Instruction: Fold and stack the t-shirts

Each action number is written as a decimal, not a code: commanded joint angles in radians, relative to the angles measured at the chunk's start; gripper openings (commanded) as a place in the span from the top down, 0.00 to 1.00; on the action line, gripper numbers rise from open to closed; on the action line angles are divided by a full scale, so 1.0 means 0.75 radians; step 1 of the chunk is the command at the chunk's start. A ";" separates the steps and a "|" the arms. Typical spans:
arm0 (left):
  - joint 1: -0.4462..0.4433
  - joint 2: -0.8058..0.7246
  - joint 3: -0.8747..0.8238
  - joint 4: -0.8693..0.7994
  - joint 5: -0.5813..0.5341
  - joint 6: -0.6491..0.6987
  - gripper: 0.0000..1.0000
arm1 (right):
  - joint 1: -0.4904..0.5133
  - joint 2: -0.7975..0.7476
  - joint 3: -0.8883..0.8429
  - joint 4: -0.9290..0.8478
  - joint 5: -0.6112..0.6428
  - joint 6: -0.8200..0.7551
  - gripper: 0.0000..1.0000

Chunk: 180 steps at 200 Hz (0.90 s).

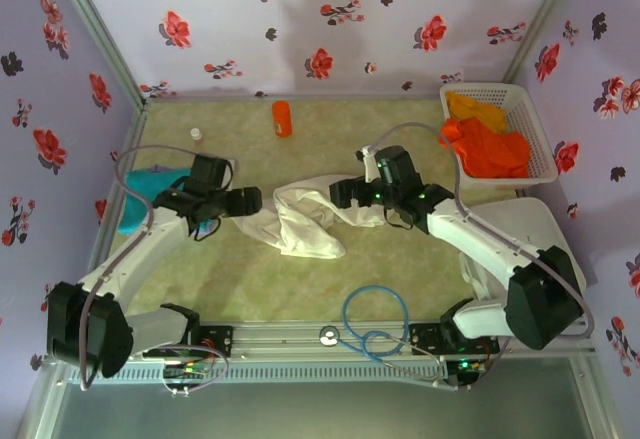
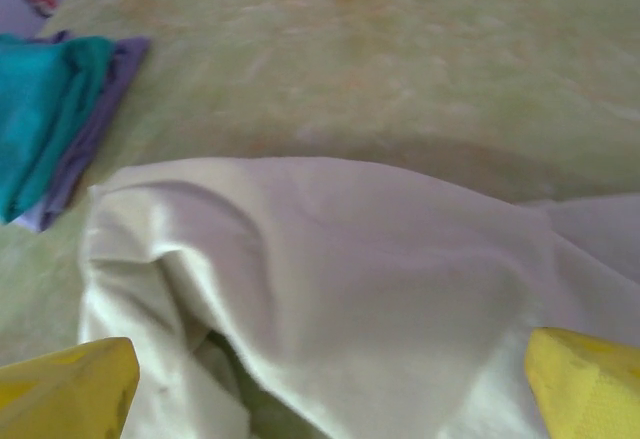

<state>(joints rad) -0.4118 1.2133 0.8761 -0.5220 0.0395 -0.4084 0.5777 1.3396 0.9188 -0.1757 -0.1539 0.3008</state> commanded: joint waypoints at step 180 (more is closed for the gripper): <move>-0.524 0.435 0.049 0.298 -0.282 -0.322 0.78 | 0.003 0.243 -0.141 -0.073 0.245 0.244 0.60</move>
<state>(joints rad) -0.8013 1.5372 0.8577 -0.2195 -0.0883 -0.6937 0.5816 1.5265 0.7994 -0.1993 -0.0738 0.4641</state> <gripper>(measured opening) 0.334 0.576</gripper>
